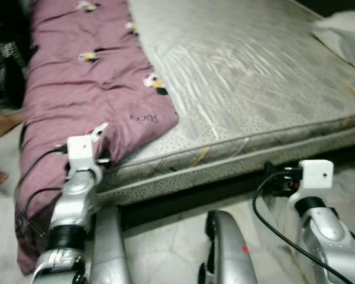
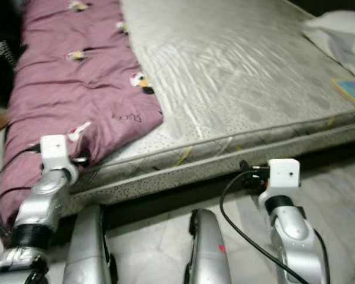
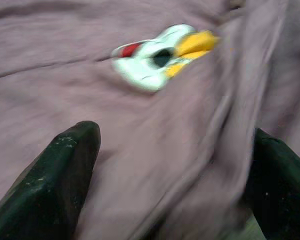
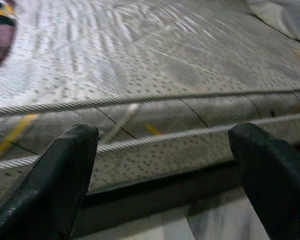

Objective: Clean up the room

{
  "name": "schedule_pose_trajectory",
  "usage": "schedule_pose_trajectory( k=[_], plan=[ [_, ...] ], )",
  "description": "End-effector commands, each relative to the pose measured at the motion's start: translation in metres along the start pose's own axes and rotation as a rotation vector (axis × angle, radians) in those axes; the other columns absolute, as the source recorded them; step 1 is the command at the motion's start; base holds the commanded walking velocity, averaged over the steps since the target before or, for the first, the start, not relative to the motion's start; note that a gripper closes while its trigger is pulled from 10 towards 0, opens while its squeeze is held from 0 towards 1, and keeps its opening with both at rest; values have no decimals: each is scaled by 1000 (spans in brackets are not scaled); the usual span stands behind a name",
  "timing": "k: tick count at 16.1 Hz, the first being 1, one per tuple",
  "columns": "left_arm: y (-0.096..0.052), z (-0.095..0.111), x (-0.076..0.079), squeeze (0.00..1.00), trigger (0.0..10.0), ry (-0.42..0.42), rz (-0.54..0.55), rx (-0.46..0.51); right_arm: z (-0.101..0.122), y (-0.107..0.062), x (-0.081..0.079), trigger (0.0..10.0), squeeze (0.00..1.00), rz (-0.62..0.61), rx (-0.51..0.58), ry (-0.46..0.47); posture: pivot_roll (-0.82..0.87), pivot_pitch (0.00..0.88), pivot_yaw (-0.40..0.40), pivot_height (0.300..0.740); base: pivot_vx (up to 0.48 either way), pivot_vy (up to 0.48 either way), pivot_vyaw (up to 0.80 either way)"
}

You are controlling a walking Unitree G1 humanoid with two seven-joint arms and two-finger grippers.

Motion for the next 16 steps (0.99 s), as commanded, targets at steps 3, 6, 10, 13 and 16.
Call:
schedule_pose_trajectory(
  k=[3, 6, 10, 13, 16],
  plan=[
    [6, 11, 9, 0, 10000, 24, -28, 41, 8, -3, 15, 10000, 0, -50, 16, -21, -140, 102, -44, 522, 0, 0, 0],
    [-5, 5, 98, 0, 10000, 393, -470, 68, 8, -4, 14, 10000, 0, -57, 16, -29, -144, 102, -34, 522, 0, 0, 0],
    [-35, -17, 152, 0, 10000, 670, -765, 115, 11, -1, 13, 10000, 0, -69, 32, -28, -148, 96, -25, 522, 0, 0, 0],
    [-57, -28, 167, 0, 10000, 787, -863, 198, 11, 3, 12, 10000, 0, -70, 34, -29, -137, 82, -28, 522, 0, 0, 0],
    [-60, 3, 163, 0, 10000, 748, -750, 394, 13, 7, 6, 10000, 0, -57, 47, -26, -127, 75, -32, 522, 0, 0, 0]
  ],
)
Point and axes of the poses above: a point about 5 cm out from each wrist's last joint towards the gripper, its own y axis pointing out of the wrist towards the gripper, its own z axis along the axis of the wrist's last joint, x = y × z, the point moved 4 cm from there along y, pointing out of the wrist towards the gripper, and after that the axes turned 10 degrees about y, right-handed, at the moved point
